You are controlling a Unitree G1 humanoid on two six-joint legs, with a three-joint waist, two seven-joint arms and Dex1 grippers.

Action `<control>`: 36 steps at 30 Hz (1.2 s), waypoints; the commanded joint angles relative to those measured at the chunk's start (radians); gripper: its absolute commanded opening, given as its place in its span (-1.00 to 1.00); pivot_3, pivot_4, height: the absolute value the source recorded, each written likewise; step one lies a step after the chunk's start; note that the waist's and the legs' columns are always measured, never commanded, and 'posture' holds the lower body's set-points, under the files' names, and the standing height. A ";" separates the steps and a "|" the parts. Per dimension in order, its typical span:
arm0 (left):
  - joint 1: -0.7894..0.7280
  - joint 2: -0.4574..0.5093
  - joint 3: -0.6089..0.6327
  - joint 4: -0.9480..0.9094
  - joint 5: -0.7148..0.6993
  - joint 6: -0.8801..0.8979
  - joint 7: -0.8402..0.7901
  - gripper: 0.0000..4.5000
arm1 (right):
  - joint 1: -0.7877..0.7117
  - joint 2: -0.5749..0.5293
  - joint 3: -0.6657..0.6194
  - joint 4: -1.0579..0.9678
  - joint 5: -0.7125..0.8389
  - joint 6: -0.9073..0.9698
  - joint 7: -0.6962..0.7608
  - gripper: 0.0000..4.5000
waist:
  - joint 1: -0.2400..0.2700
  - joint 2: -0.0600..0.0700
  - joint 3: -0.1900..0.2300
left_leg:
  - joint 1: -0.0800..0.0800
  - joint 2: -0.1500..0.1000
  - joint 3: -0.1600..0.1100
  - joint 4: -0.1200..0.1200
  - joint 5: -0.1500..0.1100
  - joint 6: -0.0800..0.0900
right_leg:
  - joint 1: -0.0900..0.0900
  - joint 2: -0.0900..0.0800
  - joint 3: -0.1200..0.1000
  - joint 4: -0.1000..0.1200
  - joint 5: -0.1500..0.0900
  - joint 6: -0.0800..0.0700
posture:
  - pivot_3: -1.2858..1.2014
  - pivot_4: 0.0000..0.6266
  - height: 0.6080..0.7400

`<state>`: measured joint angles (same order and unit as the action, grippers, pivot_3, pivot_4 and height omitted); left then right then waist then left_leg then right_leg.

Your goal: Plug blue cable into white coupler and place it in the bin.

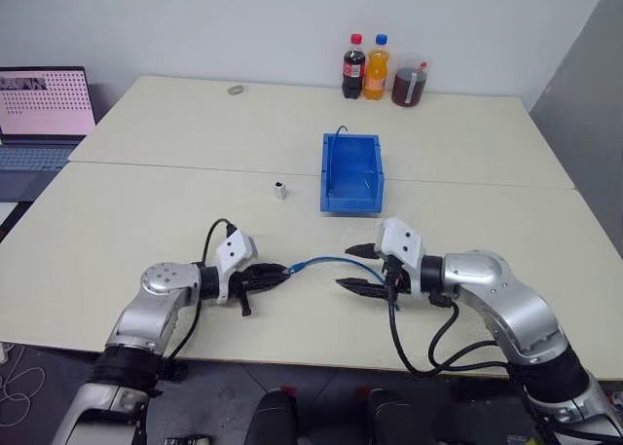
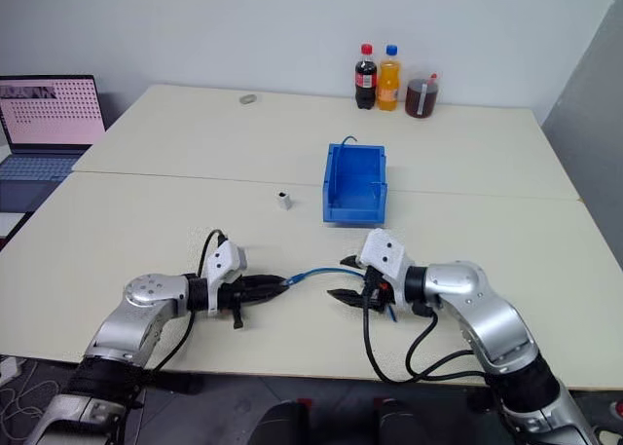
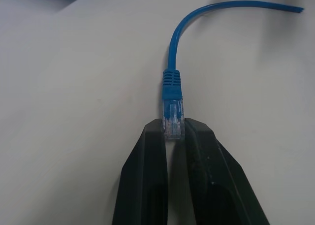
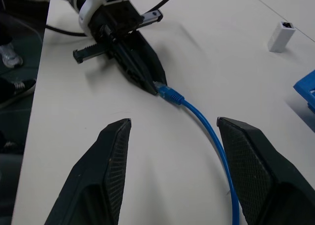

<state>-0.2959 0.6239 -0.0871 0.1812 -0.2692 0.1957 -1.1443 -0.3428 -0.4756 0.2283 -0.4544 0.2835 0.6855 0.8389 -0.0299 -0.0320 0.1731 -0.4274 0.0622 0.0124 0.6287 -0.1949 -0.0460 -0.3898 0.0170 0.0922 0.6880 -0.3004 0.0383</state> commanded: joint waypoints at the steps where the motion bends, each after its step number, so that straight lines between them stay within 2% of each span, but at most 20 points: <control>1: 0.005 -0.005 0.062 -0.149 -0.100 0.089 0.021 -0.90 | 0.058 0.025 -0.100 -0.122 0.147 0.086 -0.026 0.31 | -0.001 0.000 0.001 | 0.000 0.000 0.000 0.000 0.000 0.000 | 0.000 0.000 0.000 0.000 0.000 0.000 | 0.03 -0.52 1.00; 7: 0.003 -0.021 0.141 -0.362 -0.352 0.384 0.073 -0.90 | 0.133 0.086 -0.169 -0.187 0.326 0.237 -0.107 0.31 | -0.003 -0.001 0.001 | -0.001 0.000 -0.003 0.000 0.000 0.000 | 0.000 0.000 -0.002 0.000 -0.002 0.003 | 0.03 -0.52 1.00; 13: -0.003 -0.029 0.177 -0.436 -0.521 0.566 0.116 -0.90 | 0.099 0.178 -0.208 -0.158 0.415 0.269 -0.214 0.31 | -0.012 -0.001 0.001 | -0.001 0.001 -0.004 0.000 0.000 0.000 | 0.000 0.002 -0.003 0.000 -0.002 0.004 | 0.03 -0.52 1.00; 18: -0.017 -0.045 0.190 -0.454 -0.589 0.628 0.154 -0.90 | 0.036 0.269 -0.277 -0.086 0.535 0.298 -0.294 0.31 | -0.012 -0.001 0.001 | -0.001 0.001 -0.004 0.000 0.000 0.000 | 0.000 0.002 -0.003 0.000 -0.002 0.004 | 0.03 -0.52 1.00; 29: -0.015 -0.045 0.183 -0.471 -0.624 0.653 0.178 -0.90 | -0.011 0.294 -0.271 -0.001 0.631 0.304 -0.323 0.31 | -0.013 -0.001 0.001 | -0.001 0.000 -0.004 0.000 0.000 0.000 | 0.000 0.001 -0.002 -0.001 -0.002 0.003 | 0.03 -0.52 1.00; 32: -0.014 -0.043 0.186 -0.471 -0.629 0.656 0.177 -0.90 | -0.017 0.290 -0.263 0.012 0.645 0.302 -0.319 0.10 | -0.013 -0.001 0.001 | -0.001 0.000 -0.004 0.000 0.000 0.000 | 0.000 0.001 -0.002 -0.001 -0.002 0.003 | 0.03 -0.52 1.00; 36: -0.016 -0.041 0.190 -0.469 -0.642 0.663 0.179 -0.90 | -0.025 0.287 -0.245 0.026 0.648 0.297 -0.304 -0.40 | -0.014 -0.001 0.001 | -0.001 0.000 -0.004 -0.001 0.000 0.000 | 0.000 0.001 -0.002 -0.001 -0.002 0.003 | 0.03 -0.52 1.00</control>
<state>-0.2996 0.5779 0.0820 -0.2483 -0.8827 0.8524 -0.9690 -0.3467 -0.1901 -0.0248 -0.4138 0.8971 0.9917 0.5194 -0.0437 -0.0331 0.1746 -0.4284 0.0626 0.0085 0.6281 -0.1949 -0.0460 -0.3898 0.0183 0.0900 0.6869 -0.3026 0.0418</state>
